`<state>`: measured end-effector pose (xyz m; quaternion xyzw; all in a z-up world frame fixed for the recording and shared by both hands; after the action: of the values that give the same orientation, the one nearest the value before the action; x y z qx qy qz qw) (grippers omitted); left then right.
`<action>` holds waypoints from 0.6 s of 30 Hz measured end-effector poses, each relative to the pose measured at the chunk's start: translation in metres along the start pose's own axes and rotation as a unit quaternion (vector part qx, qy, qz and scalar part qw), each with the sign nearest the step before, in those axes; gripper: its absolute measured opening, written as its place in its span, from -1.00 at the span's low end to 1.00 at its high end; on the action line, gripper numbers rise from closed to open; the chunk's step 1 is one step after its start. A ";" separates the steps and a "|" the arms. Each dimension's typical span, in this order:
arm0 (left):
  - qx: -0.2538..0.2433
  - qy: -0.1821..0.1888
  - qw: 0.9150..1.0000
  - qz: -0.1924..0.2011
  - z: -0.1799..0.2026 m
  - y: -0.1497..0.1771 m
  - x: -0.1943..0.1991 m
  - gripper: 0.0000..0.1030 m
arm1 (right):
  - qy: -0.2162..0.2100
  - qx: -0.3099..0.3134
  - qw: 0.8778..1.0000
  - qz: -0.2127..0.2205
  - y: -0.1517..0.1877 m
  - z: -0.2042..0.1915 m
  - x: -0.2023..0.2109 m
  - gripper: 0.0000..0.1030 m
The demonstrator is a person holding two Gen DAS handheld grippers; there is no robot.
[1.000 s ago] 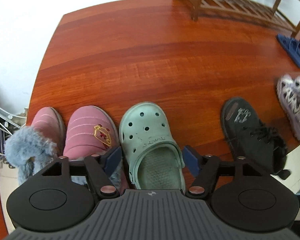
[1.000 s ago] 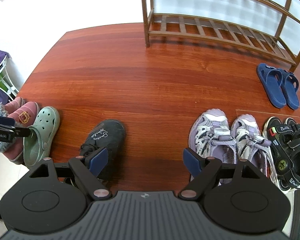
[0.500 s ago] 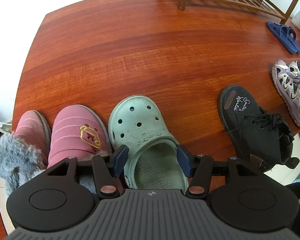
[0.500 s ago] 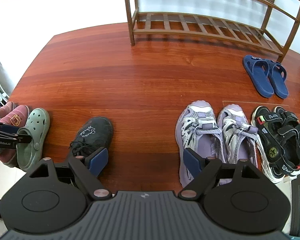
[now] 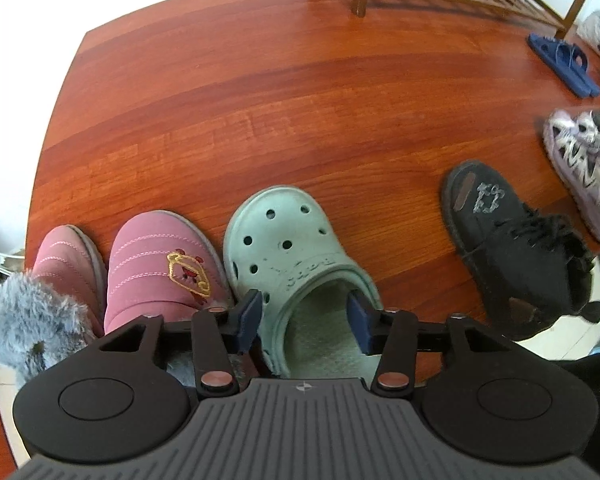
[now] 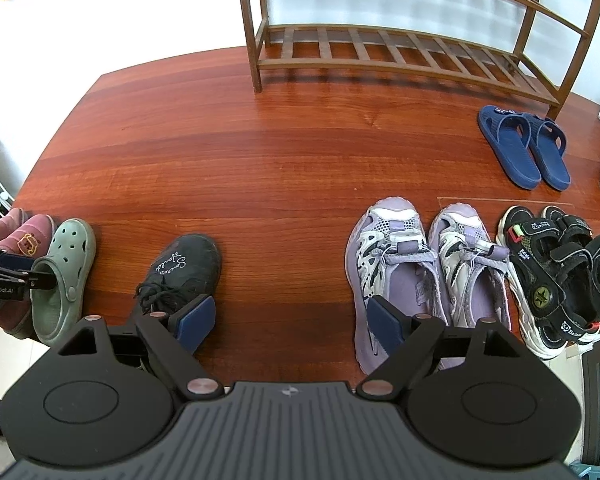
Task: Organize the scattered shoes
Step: 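Move the left tool to the pale green clog and grasp its heel, then lift the green clog with the left tool and carry it toward the right tool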
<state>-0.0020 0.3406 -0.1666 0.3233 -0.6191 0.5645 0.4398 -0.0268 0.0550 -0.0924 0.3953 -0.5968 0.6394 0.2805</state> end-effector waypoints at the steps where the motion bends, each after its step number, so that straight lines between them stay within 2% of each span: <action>1: -0.003 -0.001 1.000 0.001 0.001 0.000 -0.001 -0.08 | 0.000 0.000 1.000 0.000 0.000 0.001 0.000 0.70; 6: -0.010 -0.012 1.000 0.008 0.003 -0.003 -0.008 -0.08 | 0.001 -0.003 1.000 0.000 0.001 0.003 0.000 0.70; 8: -0.004 -0.017 1.000 0.014 0.002 -0.006 -0.009 -0.19 | 0.003 -0.004 1.000 0.001 0.001 0.004 0.001 0.70; 10: 0.003 -0.023 0.999 0.022 -0.001 -0.008 -0.008 -0.48 | 0.005 -0.006 1.000 0.001 0.002 0.005 0.002 0.70; 13: 0.012 -0.033 0.999 0.034 -0.004 -0.010 -0.006 -0.62 | 0.007 -0.011 1.000 0.002 0.003 0.007 0.003 0.70; 18: 0.018 -0.037 0.998 0.041 0.000 -0.017 -0.002 -0.71 | 0.014 -0.017 1.000 0.005 0.006 0.013 0.007 0.70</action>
<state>0.0140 0.3374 -0.1618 0.3264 -0.6374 0.5808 0.3871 -0.0335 0.0406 -0.0901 0.3784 -0.6051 0.6365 0.2925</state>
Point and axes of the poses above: each gripper's, at about its wrist camera, not at the fingertips, and x roughly against the way its jaws point, z to its right, y to its underside, the point moved 9 cm from there along -x, roughly the way its jaws point, and after that the axes turned 4 degrees about x, right-handed, at the moved point
